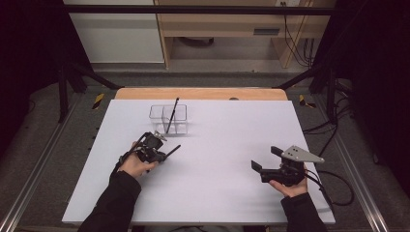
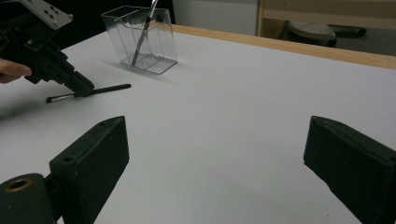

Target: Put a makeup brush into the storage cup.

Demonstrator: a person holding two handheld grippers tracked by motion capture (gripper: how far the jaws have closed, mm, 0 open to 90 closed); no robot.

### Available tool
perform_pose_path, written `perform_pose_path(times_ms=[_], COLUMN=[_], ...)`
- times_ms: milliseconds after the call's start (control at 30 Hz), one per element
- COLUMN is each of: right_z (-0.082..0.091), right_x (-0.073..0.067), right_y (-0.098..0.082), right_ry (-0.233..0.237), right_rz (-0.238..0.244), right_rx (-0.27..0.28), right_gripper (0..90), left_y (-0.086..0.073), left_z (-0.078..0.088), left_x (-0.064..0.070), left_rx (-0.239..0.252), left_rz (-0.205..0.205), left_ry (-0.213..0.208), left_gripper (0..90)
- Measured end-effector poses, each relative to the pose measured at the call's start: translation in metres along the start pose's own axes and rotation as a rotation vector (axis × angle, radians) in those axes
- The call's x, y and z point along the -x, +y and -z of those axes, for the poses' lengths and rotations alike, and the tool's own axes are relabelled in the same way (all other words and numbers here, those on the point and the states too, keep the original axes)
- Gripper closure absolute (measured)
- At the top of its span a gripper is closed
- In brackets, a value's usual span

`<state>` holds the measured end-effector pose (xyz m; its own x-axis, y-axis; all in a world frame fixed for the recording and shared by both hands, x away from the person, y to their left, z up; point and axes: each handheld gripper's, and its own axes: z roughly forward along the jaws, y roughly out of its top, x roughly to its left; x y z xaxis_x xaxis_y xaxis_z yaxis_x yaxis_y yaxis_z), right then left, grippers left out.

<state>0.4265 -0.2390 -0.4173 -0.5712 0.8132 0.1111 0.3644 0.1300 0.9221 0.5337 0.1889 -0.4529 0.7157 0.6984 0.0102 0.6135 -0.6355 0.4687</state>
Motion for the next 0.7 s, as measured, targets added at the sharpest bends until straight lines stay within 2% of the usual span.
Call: perform_pose_path(times_ms=[133,300,400,700], right_z=[0.0000,0.0006,0.0013,0.0011], right_x=[0.0002,-0.0002,0.0011,0.0009], right_y=[0.0000,0.0004,0.0002,0.0002], right_ry=[0.000,0.001,0.002,0.002], right_rz=[0.002,-0.006,0.010,0.009], right_rx=[0.000,0.000,-0.002,-0.003], right_gripper=[7.2,7.2,7.2,7.2], left_y=[0.0033,0.0088,0.0095,0.0068], left_z=[0.0013,0.0012,0.0005,0.0010], left_x=[0.0009,0.0028,0.0027,0.0007], left_rx=[-0.012,-0.066,-0.090,-0.087], left_rz=[-0.021,-0.053,-0.054,-0.028], left_ry=[-0.010,-0.005,-0.007,-0.015], left_gripper=[78.9,78.1,77.5,75.5])
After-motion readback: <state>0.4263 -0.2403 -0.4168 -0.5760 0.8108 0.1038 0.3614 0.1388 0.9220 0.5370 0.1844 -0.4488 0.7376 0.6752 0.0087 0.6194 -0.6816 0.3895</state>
